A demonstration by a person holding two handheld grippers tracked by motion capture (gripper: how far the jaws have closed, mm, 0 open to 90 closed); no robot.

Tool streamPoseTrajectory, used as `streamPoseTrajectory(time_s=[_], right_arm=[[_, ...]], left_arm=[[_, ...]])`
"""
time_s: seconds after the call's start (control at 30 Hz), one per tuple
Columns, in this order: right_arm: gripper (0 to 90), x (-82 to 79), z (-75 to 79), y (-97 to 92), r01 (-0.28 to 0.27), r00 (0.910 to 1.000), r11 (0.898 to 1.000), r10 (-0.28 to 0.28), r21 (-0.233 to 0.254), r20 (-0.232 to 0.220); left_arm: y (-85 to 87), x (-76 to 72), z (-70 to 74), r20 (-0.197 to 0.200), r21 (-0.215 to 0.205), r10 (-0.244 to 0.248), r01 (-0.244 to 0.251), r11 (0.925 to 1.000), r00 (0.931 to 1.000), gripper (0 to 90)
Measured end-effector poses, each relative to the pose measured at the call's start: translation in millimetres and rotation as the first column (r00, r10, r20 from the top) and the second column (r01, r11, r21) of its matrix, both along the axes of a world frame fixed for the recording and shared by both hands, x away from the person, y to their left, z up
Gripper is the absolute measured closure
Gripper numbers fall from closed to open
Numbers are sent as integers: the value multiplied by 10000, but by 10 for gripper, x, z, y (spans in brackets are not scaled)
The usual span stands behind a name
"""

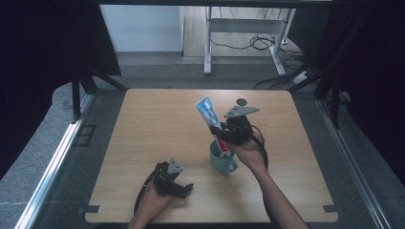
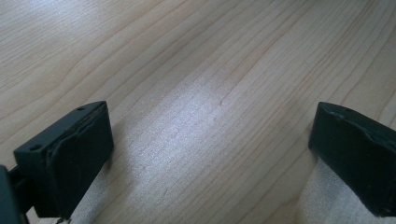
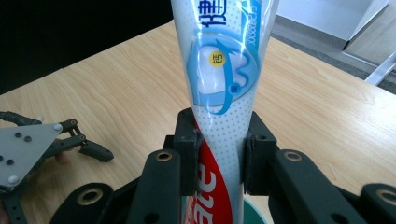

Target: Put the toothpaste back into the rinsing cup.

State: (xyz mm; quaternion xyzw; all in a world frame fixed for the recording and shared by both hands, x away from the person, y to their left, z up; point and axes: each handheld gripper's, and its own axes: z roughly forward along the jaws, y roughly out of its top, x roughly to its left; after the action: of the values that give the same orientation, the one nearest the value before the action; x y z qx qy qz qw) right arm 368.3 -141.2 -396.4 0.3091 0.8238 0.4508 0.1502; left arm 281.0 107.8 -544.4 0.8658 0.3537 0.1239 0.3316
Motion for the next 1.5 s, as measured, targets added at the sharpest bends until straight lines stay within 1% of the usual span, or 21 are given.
streamPoseTrajectory(time_s=[0.3, 0.53, 0.8, 0.9, 1.13, 1.5], right_arm=[[711, 4, -135, 17, -56, 9998, 10000, 56, -29, -207], [711, -3, -230, 10, -35, 9997, 10000, 34, -22, -262], [709, -15, -371, 0, -42, 9991, 10000, 39, -69, -415], [708, -16, -416, -14, -7, 9990, 10000, 8, 19, -457], [703, -25, -435, -48, 2, 9987, 9999, 7, 172, -515], [692, -30, -486, -132, -49, 9965, 9994, 78, 350, -833]], left_arm=[[-1, -1, 0, -2, -2, 10, -10, 10000, 10000, 0], [-1, -1, 0, -5, -6, 13, -13, 10000, 10000, 0], [1, -1, 1, -10, 24, -15, 15, 10000, 10000, 0], [1, -1, 0, 2, 6, -10, 10, 10000, 10000, 0], [0, -1, 0, 3, 4, -9, 9, 10000, 10000, 0], [-1, -2, -1, -7, -5, 8, -8, 10000, 10000, 0]])
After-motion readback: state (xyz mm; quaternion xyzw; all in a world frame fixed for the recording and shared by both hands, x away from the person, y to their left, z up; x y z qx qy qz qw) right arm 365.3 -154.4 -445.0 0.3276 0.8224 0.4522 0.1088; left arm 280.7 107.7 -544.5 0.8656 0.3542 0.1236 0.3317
